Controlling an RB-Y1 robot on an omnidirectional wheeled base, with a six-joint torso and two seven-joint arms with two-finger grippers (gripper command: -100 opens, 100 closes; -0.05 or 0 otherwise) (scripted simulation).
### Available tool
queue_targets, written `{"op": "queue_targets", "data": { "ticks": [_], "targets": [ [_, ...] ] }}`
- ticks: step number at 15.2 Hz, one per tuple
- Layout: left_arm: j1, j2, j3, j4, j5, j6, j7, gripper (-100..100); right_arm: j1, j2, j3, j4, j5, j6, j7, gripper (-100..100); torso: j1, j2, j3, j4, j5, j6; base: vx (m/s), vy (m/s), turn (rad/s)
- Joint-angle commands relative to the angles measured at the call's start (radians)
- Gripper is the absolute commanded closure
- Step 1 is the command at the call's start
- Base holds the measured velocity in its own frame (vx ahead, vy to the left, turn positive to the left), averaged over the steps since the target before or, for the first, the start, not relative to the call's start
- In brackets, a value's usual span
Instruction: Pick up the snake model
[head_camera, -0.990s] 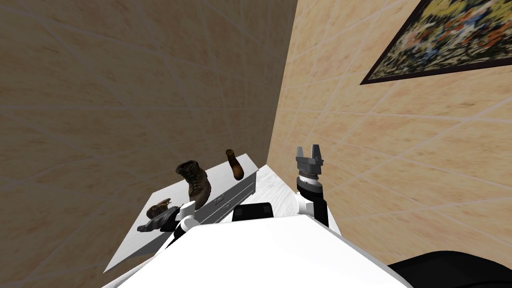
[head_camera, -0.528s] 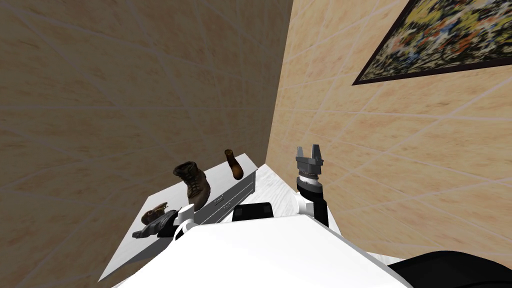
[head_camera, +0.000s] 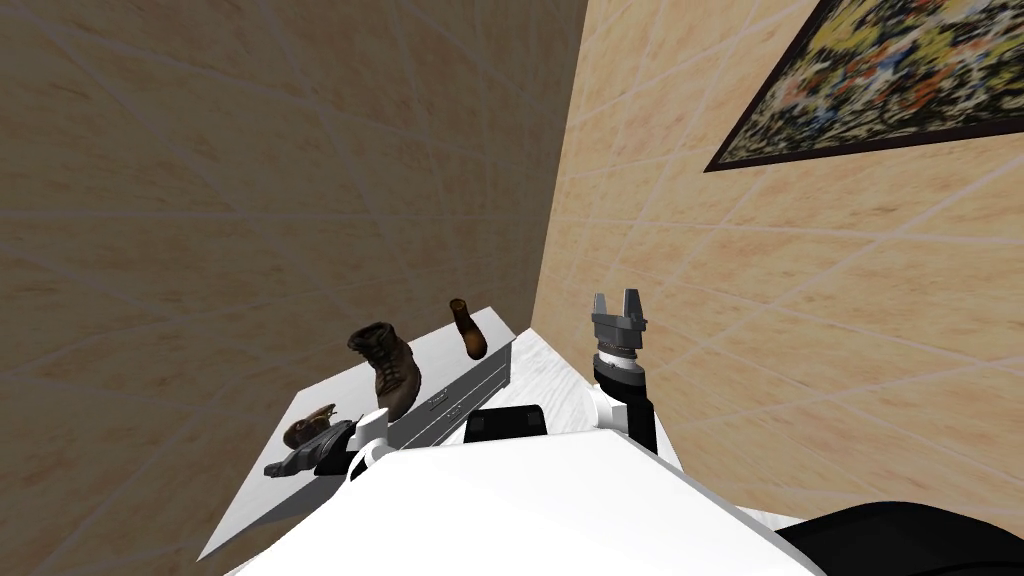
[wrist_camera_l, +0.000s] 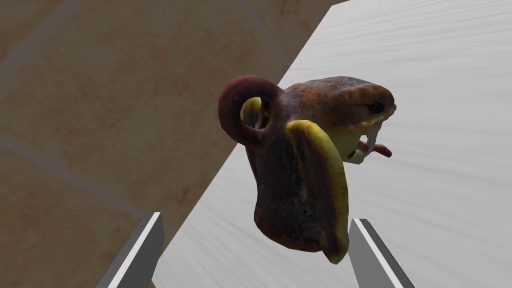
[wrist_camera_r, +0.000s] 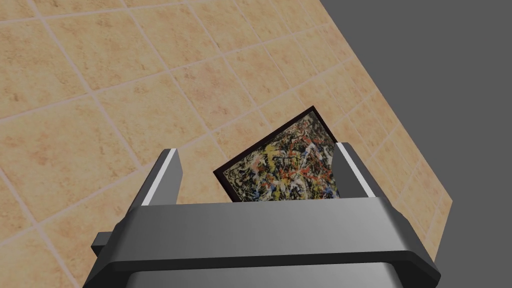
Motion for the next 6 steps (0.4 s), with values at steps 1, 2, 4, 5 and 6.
{"op": "queue_targets", "data": {
  "ticks": [1,2,4,5,6],
  "targets": [
    [0.0,0.0,0.0,0.0,0.0,0.0,0.0,100,0.0,0.0,0.0,0.0,0.0,0.0,0.0,0,0.0,0.0,0.0,0.0,0.0,0.0,-0.003,-0.004,-0.01],
    [-0.001,-0.001,-0.001,0.001,0.0,0.001,0.0,100,0.0,0.0,0.0,0.0,0.0,0.0,0.0,0,0.0,0.0,0.0,0.0,-0.001,-0.001,0.002,-0.004,-0.024],
    [-0.001,-0.001,0.0,0.001,0.0,0.001,0.0,100,0.0,0.0,0.0,0.0,0.0,0.0,0.0,0,0.0,0.001,0.0,0.0,-0.001,-0.001,-0.001,0.002,0.017],
    [0.0,0.0,0.0,0.0,0.0,0.0,0.0,100,0.0,0.0,0.0,0.0,0.0,0.0,0.0,0,0.0,0.0,0.0,0.0,0.0,0.0,0.0,0.0,0.0],
    [0.0,0.0,0.0,0.0,0.0,0.0,0.0,100,0.0,0.0,0.0,0.0,0.0,0.0,0.0,0,0.0,0.0,0.0,0.0,0.0,0.0,0.0,0.0,0.0]
  ]
}}
